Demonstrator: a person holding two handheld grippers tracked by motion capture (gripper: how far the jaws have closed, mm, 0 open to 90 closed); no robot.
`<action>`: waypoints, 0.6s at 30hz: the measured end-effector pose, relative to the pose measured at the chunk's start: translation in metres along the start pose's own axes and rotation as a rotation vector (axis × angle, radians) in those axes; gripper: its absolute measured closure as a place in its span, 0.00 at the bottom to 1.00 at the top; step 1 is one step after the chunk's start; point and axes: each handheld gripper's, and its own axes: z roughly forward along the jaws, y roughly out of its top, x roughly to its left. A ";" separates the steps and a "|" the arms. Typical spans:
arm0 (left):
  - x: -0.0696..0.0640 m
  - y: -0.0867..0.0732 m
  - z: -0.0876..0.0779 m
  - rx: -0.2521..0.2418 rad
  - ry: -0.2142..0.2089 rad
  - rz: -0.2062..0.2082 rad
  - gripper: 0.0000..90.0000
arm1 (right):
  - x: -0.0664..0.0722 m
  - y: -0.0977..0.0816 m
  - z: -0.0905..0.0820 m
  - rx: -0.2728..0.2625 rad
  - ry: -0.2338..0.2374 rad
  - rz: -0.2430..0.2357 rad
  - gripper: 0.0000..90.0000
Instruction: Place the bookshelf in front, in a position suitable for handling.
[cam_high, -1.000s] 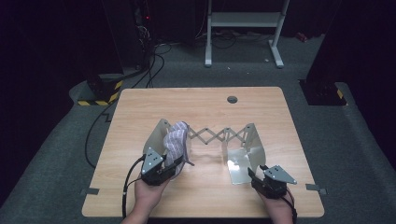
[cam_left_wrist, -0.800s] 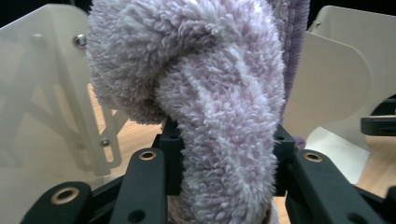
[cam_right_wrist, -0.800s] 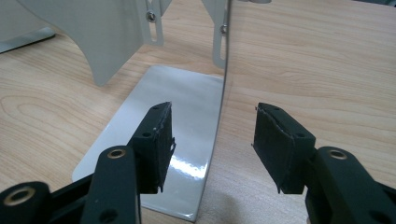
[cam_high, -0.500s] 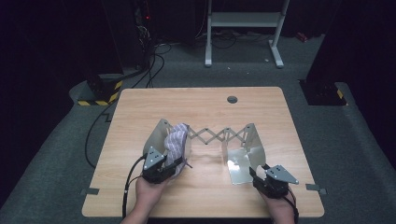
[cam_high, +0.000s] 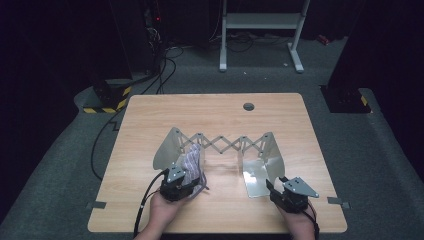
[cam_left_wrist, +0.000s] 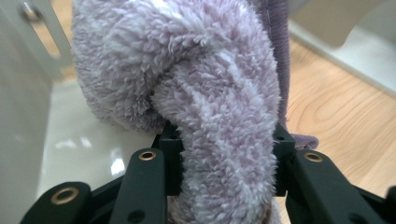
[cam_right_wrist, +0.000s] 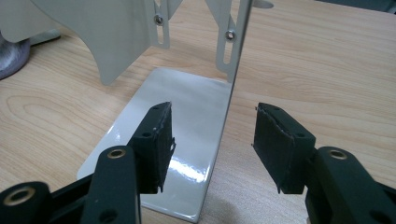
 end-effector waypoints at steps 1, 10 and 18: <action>-0.001 0.004 -0.005 -0.027 0.000 0.002 0.68 | 0.000 0.000 0.000 0.000 -0.001 -0.001 0.52; -0.005 0.033 -0.047 -0.238 0.005 0.031 0.68 | 0.000 0.000 0.001 0.003 -0.002 0.001 0.52; -0.001 0.025 -0.032 -0.181 -0.013 0.024 0.68 | 0.000 -0.001 0.002 0.005 -0.001 -0.004 0.52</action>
